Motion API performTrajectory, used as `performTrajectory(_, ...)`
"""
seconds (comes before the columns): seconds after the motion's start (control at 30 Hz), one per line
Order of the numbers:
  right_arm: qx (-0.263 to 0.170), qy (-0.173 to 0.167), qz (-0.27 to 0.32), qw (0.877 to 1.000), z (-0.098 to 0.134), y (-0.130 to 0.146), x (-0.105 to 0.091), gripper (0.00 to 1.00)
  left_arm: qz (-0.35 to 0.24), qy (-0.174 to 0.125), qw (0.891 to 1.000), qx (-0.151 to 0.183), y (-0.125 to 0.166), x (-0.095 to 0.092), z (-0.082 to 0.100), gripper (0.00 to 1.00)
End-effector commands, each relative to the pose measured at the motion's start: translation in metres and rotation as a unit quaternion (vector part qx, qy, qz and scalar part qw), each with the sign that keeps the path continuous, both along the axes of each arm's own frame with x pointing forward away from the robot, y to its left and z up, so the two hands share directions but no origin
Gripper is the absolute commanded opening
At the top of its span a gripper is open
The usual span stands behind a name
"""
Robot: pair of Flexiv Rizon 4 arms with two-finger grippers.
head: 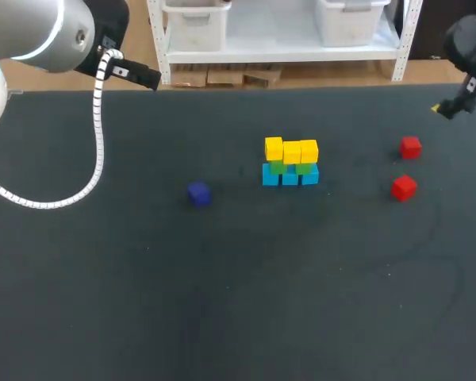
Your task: Place the blue cubes, place green cubes on the blue cubes, place the yellow cubes on the green cubes, then place the red cubes on the yellow cubes, and place purple cube on the red cubes.
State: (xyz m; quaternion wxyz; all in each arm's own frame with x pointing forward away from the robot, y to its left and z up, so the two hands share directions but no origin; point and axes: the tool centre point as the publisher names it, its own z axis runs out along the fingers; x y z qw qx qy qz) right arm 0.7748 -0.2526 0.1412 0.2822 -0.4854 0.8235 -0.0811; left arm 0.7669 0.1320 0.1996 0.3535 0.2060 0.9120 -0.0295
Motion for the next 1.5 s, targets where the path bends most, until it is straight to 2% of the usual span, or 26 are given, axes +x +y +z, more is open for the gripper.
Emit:
performTrajectory(0.03, 0.002, 0.054, 0.013, 0.998, -0.003, 0.007, 0.010, 1.00, -0.003, 0.001, 1.000, -0.001, 0.002, 0.000, 0.000, 1.00)
performTrajectory(0.1, -0.006, 0.068, 0.006, 0.998, -0.005, 0.013, 0.012, 1.00, -0.003, 0.001, 1.000, -0.001, 0.002, 0.000, 0.000, 1.00)
performTrajectory(0.2, -0.020, 0.069, 0.043, 0.996, -0.009, 0.025, 0.010, 1.00, -0.003, 0.001, 1.000, -0.001, 0.002, 0.000, 0.000, 1.00)
performTrajectory(0.27, -0.047, 0.067, 0.066, 0.994, -0.012, 0.027, 0.011, 1.00, -0.003, 0.001, 1.000, -0.001, 0.002, 0.000, 0.000, 1.00)
performTrajectory(0.33, -0.045, 0.069, 0.078, 0.994, -0.013, 0.025, 0.012, 1.00, -0.003, 0.001, 1.000, -0.001, 0.002, 0.000, 0.000, 1.00)
performTrajectory(0.5, -0.071, 0.072, 0.123, 0.987, -0.015, 0.017, 0.013, 1.00, -0.003, 0.001, 1.000, -0.001, 0.002, 0.000, 0.000, 1.00)
performTrajectory(0.63, -0.060, 0.074, 0.146, 0.985, -0.016, 0.014, 0.012, 1.00, -0.003, 0.001, 1.000, -0.001, 0.002, 0.000, 0.000, 1.00)
performTrajectory(0.87, -0.065, 0.082, 0.205, 0.973, -0.032, 0.037, 0.006, 1.00, -0.003, 0.001, 1.000, -0.001, 0.002, 0.000, 0.000, 1.00)
performTrajectory(1.03, -0.102, 0.100, 0.238, 0.961, -0.049, 0.050, 0.007, 1.00, -0.003, 0.001, 1.000, -0.001, 0.002, 0.000, 0.000, 1.00)
performTrajectory(1.23, -0.139, 0.121, 0.249, 0.951, -0.061, 0.043, 0.020, 1.00, -0.003, 0.001, 1.000, -0.001, 0.002, 0.000, 0.000, 1.00)
performTrajectory(1.33, -0.142, 0.132, 0.237, 0.952, -0.066, 0.037, 0.031, 1.00, -0.003, 0.001, 1.000, -0.001, 0.002, 0.000, 0.000, 1.00)
performTrajectory(1.5, -0.094, 0.166, 0.213, 0.958, -0.075, 0.033, 0.043, 1.00, -0.003, 0.001, 1.000, -0.001, 0.002, 0.000, 0.000, 1.00)
